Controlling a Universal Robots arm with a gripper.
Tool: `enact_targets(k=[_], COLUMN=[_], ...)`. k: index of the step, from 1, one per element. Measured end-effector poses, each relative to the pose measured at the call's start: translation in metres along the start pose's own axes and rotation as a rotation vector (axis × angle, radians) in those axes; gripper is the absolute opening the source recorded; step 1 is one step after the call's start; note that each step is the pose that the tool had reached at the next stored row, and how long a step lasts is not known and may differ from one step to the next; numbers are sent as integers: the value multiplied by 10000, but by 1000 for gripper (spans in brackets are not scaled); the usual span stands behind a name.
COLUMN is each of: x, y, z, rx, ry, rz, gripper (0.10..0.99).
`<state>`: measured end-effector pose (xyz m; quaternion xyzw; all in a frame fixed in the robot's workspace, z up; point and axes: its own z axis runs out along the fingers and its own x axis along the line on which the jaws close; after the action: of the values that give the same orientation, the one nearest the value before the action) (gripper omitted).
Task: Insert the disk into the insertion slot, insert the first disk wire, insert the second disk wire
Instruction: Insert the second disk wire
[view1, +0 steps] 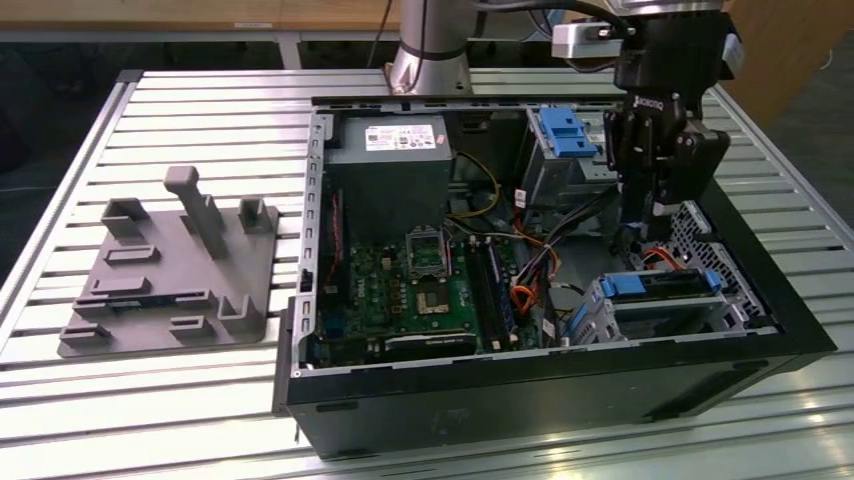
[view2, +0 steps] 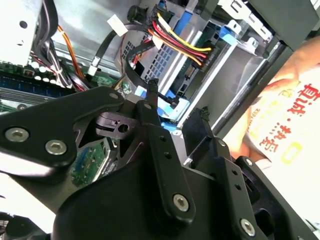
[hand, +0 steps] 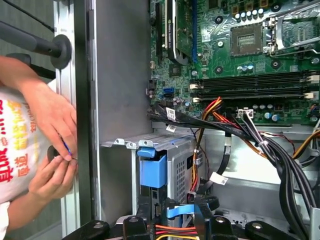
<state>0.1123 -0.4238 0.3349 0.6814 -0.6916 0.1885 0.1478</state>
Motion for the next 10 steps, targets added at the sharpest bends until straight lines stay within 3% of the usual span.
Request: enact_targets(k=[3,10], x=[5,12], y=[0,0], z=[4,8], rx=[-1,-1], ry=[-41,-42], rz=[2,3], gripper=[475,475])
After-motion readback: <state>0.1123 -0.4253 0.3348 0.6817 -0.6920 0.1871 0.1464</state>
